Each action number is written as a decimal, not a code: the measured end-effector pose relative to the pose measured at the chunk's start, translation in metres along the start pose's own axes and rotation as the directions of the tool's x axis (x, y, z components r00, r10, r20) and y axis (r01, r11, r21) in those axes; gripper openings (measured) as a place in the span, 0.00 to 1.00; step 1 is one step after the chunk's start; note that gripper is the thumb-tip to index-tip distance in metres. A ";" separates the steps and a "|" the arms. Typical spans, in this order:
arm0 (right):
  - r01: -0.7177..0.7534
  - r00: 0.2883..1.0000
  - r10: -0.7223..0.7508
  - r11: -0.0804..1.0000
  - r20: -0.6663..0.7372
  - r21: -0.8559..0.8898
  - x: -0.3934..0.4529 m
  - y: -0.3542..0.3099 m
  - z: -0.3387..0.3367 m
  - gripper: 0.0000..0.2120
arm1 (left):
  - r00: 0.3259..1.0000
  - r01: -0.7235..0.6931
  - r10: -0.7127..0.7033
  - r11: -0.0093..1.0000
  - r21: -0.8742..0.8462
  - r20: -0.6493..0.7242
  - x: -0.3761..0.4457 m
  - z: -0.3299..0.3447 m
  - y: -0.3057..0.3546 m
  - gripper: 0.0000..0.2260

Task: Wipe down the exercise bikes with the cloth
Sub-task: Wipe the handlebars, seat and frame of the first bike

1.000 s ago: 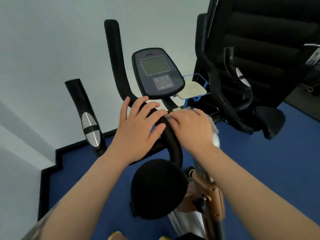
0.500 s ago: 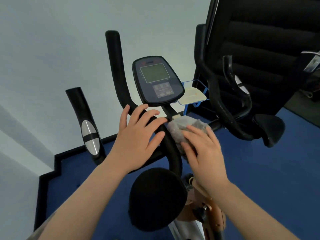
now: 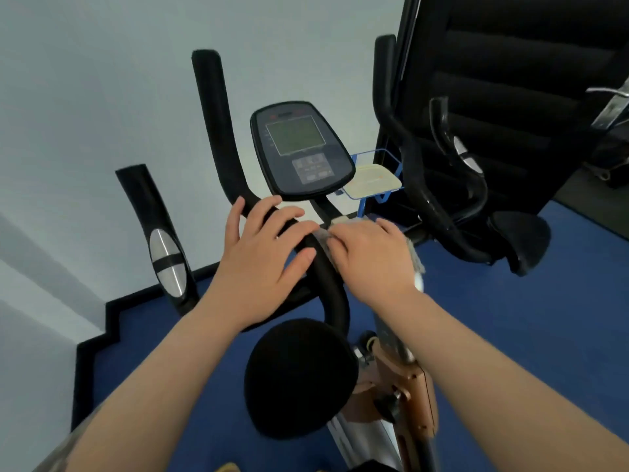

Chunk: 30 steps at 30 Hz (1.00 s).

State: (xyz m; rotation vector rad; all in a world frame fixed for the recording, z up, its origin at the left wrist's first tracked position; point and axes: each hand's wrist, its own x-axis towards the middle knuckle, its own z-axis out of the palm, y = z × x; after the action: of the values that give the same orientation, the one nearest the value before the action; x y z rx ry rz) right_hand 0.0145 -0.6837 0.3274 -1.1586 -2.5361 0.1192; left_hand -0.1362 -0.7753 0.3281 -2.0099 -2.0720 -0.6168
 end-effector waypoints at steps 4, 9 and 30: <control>0.032 0.993 -0.022 0.996 -0.112 0.087 -0.017 0.002 0.007 0.11 | 1.000 0.002 -0.002 1.000 0.005 0.005 -0.001 -0.001 0.001 0.19; 0.075 0.982 -0.056 0.992 -0.178 0.102 -0.025 0.013 0.004 0.08 | 1.000 -0.006 0.006 1.000 -0.005 0.002 0.000 -0.002 0.001 0.19; 0.060 0.954 0.018 0.967 -0.298 0.248 -0.047 0.014 0.009 0.09 | 1.000 -0.011 0.011 1.000 0.017 -0.004 -0.002 -0.002 0.002 0.20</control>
State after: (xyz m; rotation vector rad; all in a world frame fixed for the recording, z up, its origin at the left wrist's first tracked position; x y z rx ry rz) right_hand 0.0496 -0.7084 0.3026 -0.9677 -2.1921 0.2379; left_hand -0.1345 -0.7778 0.3297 -2.0080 -2.0552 -0.5993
